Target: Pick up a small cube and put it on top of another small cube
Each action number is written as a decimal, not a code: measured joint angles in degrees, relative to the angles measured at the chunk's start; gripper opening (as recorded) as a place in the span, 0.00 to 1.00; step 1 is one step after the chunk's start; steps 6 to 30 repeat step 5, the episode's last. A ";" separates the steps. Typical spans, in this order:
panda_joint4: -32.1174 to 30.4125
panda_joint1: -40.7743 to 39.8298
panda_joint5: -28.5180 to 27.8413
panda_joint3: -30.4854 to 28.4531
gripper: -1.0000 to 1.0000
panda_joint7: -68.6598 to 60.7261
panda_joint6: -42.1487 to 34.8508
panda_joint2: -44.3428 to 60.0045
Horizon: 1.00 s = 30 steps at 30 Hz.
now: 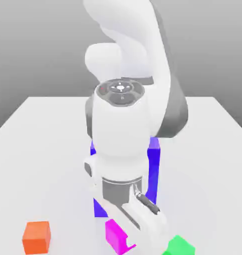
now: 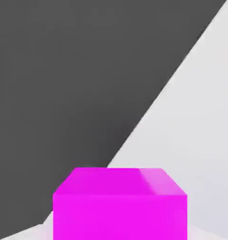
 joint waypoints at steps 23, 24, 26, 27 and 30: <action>-0.06 3.92 -4.18 -0.42 1.00 0.85 3.40 3.98; -0.06 3.92 -4.18 -0.42 1.00 0.85 3.40 3.98; -0.06 3.92 -4.18 -0.42 1.00 0.85 3.40 3.98; -0.06 3.92 -4.18 -0.42 1.00 0.85 3.40 3.98; -0.06 3.92 -4.18 -0.42 1.00 0.85 3.40 3.98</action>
